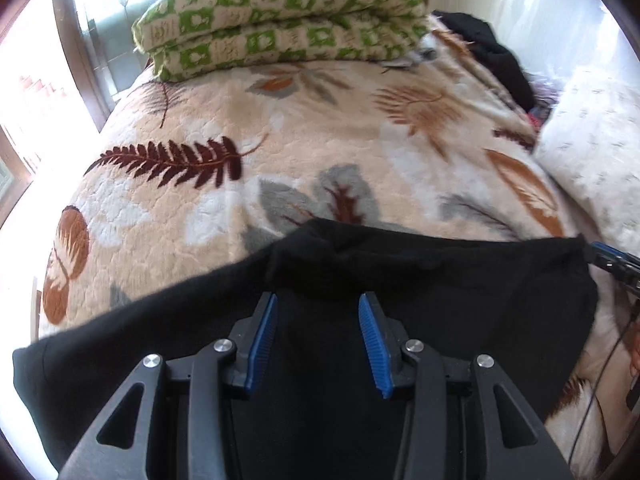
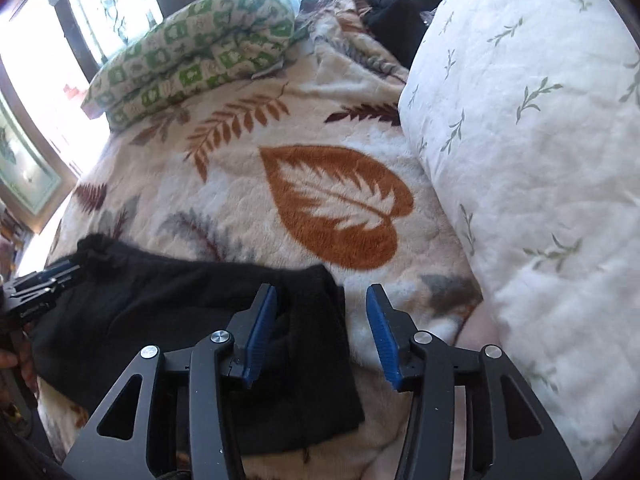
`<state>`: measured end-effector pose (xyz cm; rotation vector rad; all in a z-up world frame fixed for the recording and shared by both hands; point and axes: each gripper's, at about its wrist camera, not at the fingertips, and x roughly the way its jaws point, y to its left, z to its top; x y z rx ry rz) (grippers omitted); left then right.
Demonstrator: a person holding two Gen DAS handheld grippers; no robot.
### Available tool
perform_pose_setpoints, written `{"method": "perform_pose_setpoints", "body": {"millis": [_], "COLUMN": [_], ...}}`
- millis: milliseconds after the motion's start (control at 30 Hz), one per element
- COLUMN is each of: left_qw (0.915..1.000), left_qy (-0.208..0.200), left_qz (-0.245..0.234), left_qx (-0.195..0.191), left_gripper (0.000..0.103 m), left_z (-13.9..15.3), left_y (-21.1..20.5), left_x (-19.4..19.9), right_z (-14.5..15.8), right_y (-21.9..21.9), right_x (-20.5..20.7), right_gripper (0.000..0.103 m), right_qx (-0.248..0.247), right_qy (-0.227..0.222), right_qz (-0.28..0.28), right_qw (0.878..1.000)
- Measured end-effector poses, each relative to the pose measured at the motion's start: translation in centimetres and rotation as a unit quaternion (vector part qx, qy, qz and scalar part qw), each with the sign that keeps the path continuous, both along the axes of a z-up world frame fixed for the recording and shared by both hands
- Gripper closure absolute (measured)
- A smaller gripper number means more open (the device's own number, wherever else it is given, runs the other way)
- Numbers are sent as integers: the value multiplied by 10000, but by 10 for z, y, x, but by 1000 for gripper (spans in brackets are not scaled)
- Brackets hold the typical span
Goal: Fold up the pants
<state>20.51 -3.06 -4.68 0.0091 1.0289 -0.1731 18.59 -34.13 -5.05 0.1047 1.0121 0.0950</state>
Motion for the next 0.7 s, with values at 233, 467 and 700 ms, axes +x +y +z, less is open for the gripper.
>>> {"method": "perform_pose_setpoints", "body": {"millis": [233,467,700], "left_qw": [9972,9953,9964], "left_qy": [-96,102,219], "left_qz": [-736,-919,-785], "left_qx": [-27,288,244], "left_gripper": [57,57,55], "left_z": [6,-24,-20], "left_y": [-42,-67,-67], "left_x": [-34,-50,-50], "right_z": [-4,-49,-41], "right_y": [18,-4,-15], "right_x": [-28,-38,-40], "right_gripper": [58,54,46], "right_qx": [-441,59,504], "right_qy": [485,971,882], "right_qz": [274,-284,-543], "right_qw": [9975,9949,9933]}}
